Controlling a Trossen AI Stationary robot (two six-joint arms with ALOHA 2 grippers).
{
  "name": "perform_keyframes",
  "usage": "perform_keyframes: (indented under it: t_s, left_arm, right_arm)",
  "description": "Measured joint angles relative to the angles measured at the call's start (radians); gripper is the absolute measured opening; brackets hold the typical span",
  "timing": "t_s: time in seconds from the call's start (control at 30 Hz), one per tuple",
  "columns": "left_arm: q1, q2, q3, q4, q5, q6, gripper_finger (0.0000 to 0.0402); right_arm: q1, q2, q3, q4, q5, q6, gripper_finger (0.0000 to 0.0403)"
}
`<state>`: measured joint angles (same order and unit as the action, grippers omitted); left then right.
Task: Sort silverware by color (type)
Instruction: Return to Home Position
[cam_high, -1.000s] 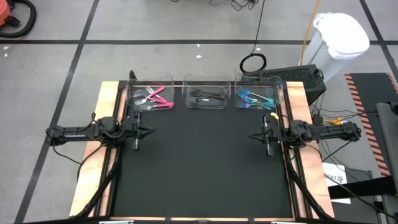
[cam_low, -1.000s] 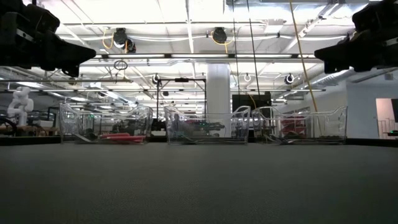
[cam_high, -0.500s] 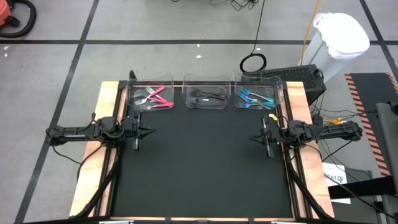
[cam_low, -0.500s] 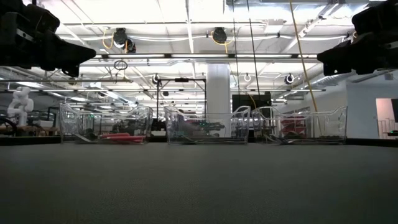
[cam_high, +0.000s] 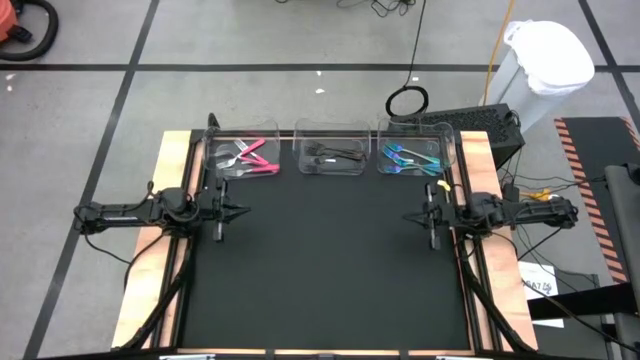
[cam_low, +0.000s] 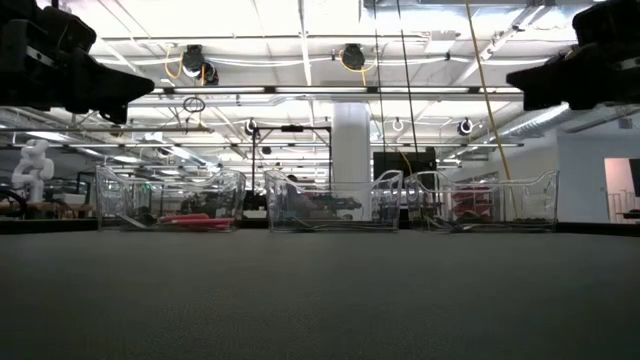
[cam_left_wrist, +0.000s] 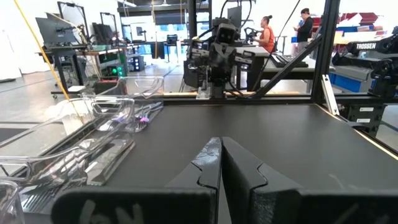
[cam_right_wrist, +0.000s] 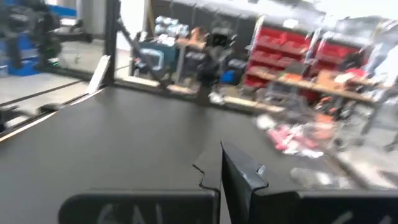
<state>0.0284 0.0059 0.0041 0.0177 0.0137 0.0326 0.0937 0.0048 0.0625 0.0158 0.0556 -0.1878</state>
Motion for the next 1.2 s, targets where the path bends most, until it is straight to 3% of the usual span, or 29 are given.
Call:
perform_keyframes:
  t_s: [0.2,0.4,0.57,1.2]
  left_arm:
    - [0.000,0.000,0.000,0.000,0.001,0.000,0.0018]
    - [0.000,0.000,0.000,0.001,0.000,0.000,0.0018]
    - [0.000,0.000,0.000,0.001,0.000,0.000,0.0018]
    - [0.000,0.000,0.000,0.001,-0.001,0.000,0.0018]
  right_arm:
    - [0.000,-0.003,-0.005,0.014,-0.039,-0.047,0.0001]
    - [0.000,-0.002,-0.005,0.017,-0.113,0.041,0.0001]
    - [0.000,-0.002,-0.005,0.016,-0.110,0.154,0.0001]
    - [0.000,-0.002,-0.004,0.016,-0.110,0.143,0.0010]
